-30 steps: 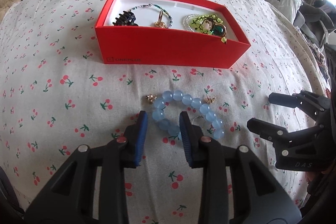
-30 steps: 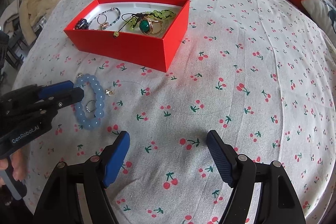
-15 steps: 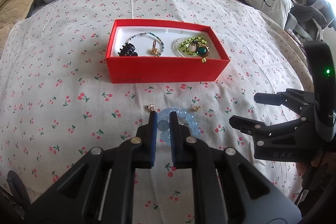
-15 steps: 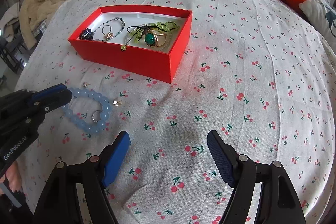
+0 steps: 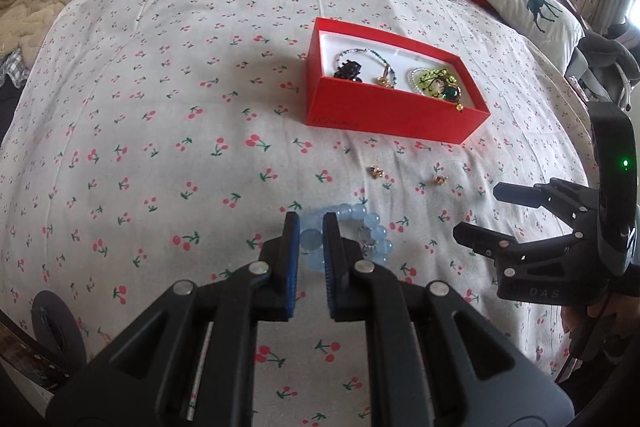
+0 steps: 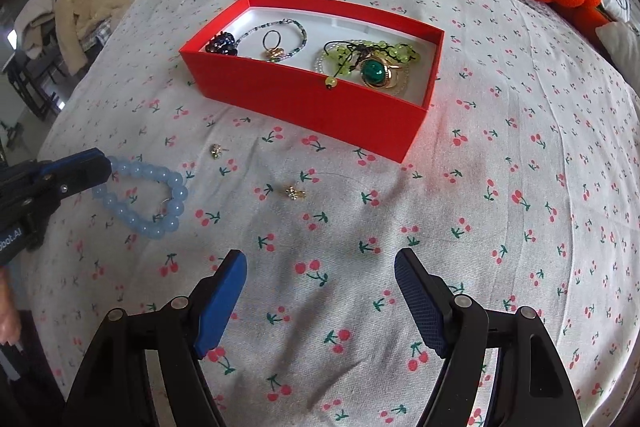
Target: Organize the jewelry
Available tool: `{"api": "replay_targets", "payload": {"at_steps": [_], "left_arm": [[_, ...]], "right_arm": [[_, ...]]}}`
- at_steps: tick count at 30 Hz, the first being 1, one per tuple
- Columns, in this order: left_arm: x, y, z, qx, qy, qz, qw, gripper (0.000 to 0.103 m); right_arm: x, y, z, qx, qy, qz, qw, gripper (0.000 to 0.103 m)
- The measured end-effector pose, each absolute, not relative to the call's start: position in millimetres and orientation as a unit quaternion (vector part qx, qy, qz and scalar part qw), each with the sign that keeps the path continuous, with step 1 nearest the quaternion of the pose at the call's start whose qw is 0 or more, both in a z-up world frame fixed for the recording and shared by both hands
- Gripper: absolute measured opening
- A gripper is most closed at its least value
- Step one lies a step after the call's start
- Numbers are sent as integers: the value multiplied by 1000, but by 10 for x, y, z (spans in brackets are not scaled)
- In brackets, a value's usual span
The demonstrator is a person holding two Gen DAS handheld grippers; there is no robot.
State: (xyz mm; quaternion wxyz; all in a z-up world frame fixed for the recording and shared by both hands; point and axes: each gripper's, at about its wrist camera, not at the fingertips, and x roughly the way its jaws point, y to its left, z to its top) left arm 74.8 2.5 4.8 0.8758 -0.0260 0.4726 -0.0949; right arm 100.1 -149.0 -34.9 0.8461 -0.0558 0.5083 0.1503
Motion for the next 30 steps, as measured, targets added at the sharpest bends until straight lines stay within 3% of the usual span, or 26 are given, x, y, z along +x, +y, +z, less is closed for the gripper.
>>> {"api": "replay_targets", "payload": {"at_steps": [15,24,30], "left_arm": [[529,119,662,-59,402,-151,901,13],[685,478,105,8,505,-15,863,13],[641,635,-123,27,532,2,847,13]], "right_arm": [[930,-868,-345,-88,490,214,841,78],[876,-523,-436,-99,491,234,833,78],[859,-308,-507,-115,477,240,838,77]]}}
